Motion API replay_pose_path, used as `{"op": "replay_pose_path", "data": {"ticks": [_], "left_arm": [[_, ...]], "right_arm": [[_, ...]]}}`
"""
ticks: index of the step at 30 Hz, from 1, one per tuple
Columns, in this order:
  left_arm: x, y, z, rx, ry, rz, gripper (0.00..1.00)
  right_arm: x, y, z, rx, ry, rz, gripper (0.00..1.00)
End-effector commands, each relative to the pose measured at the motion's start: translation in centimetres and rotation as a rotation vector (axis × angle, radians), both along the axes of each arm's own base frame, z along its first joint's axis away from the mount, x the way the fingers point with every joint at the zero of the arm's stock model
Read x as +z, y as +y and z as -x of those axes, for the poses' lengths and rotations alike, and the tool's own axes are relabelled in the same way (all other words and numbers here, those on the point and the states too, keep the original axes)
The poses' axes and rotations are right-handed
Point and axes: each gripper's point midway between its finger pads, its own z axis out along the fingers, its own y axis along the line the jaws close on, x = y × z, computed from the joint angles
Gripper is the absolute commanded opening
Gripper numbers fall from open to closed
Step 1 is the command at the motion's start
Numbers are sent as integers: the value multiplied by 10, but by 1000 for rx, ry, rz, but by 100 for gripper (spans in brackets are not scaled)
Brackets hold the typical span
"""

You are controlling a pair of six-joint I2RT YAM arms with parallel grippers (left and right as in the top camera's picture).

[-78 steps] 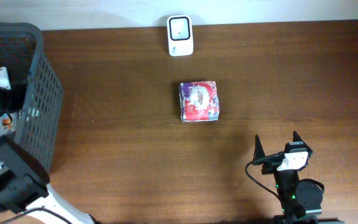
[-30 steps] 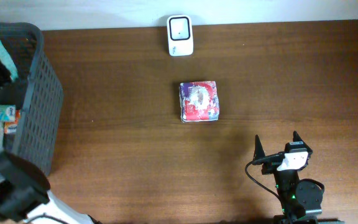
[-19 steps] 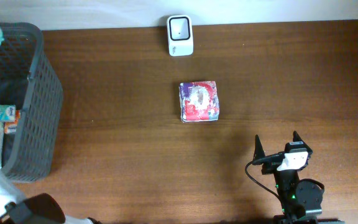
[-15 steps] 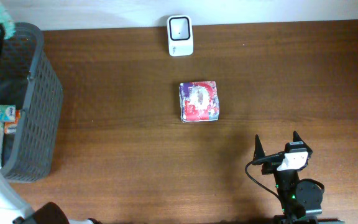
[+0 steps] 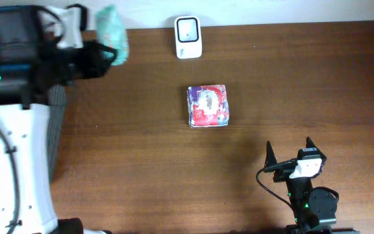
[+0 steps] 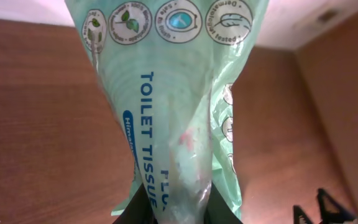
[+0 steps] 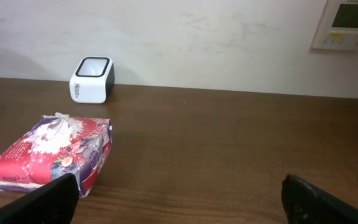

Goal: Scan the item barcode
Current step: 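Grasp the green toilet tissue pack and lift it out with the left gripper, then place the green tissue pack left of the pink-purple package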

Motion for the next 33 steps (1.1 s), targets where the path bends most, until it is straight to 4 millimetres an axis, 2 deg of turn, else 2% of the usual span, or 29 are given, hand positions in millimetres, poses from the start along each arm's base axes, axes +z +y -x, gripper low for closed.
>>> {"op": "replay_pose_path", "data": {"ticks": [1, 5, 6, 7, 10, 11, 16, 18, 20, 23, 25, 28, 31, 33], "left_arm": [[-32, -28, -9, -14, 60, -143, 0], [-90, -66, -14, 16, 257, -189, 0], [-101, -74, -13, -2, 288, -198, 0], [-125, -89, -10, -41, 355, -224, 0], [-159, -108, -5, -78, 454, -256, 0], [-177, -116, 0, -94, 506, -278, 0], [-236, -124, 11, -108, 652, -409, 0], [-250, -123, 9, -102, 658, -457, 0], [-265, -111, 2, -62, 644, -565, 0], [-278, -103, -4, -39, 639, -632, 0], [-284, -104, -8, -29, 639, -635, 0], [-299, -105, -7, 74, 698, -600, 0], [-311, -114, -1, 48, 742, -576, 0], [-313, -120, 2, 33, 744, -573, 1]], "right_arm": [[-3, -3, 0, -13, 5, 4, 99], [-3, -3, 0, -13, 5, 4, 99], [-3, -3, 0, -13, 5, 4, 99], [-3, -3, 0, -13, 5, 4, 99], [-3, -3, 0, -13, 5, 4, 99], [-3, -3, 0, -13, 5, 4, 99], [-3, -3, 0, -13, 5, 4, 99], [-3, -3, 0, -13, 5, 4, 99], [-3, -3, 0, -13, 5, 4, 99], [-3, -3, 0, -13, 5, 4, 99], [-3, -3, 0, -13, 5, 4, 99], [-3, -3, 0, -13, 5, 4, 99], [-3, -3, 0, -13, 5, 4, 99], [-3, -3, 0, -13, 5, 4, 99]]}}
